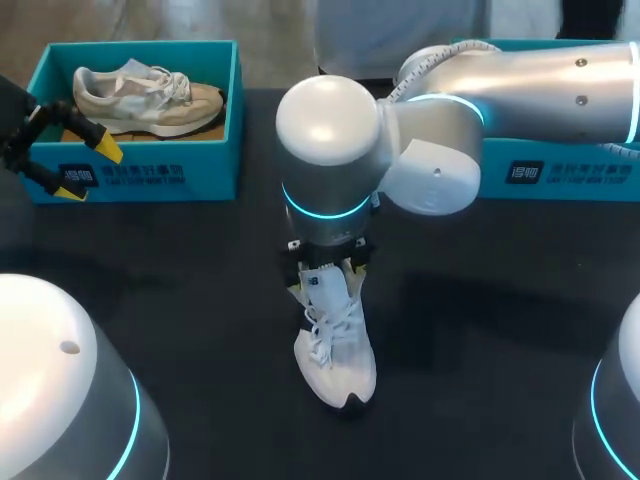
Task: Take the shoe out of the shoebox, open the shoe tongue, remove and reinsert the insole, then place the shoe into the shoebox
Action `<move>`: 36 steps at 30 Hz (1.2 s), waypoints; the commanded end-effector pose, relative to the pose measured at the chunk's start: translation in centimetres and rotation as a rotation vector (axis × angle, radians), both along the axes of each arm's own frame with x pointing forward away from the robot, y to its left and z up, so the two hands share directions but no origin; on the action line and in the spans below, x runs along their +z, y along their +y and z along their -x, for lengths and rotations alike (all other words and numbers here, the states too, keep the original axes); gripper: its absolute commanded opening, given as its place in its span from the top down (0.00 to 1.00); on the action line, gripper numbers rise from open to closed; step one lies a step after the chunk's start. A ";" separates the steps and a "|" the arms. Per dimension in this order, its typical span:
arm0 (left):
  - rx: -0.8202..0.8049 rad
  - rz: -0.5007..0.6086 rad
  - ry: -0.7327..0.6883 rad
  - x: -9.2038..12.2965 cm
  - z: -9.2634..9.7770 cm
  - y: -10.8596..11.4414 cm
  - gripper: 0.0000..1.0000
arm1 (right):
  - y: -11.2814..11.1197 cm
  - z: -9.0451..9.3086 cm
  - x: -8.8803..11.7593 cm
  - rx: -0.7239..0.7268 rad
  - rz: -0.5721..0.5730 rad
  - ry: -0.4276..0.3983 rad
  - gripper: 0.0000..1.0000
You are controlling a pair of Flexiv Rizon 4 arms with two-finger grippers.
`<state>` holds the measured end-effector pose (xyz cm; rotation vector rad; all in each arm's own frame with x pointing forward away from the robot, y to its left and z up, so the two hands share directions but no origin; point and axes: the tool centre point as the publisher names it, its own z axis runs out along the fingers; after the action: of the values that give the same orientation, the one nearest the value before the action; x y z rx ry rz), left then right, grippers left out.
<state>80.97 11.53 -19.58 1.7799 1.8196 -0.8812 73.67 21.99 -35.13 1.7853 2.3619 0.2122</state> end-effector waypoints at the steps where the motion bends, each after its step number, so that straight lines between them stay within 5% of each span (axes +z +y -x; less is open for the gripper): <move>1: -0.001 -0.001 -0.001 0.0 0.0 0.0 0.00 | -0.3 1.1 0.9 -0.007 0.006 -0.018 0.02; 15: -0.001 -0.001 -0.001 0.0 0.0 0.0 0.00 | -0.4 2.9 1.1 -0.031 0.006 0.005 0.06; 36: -0.001 -0.001 -0.001 0.0 0.0 0.0 0.00 | -0.3 6.7 5.1 -0.054 0.047 -0.014 0.09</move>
<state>80.97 11.53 -19.58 1.7798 1.8197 -0.8811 67.62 21.54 -31.02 1.8238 2.3002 0.1590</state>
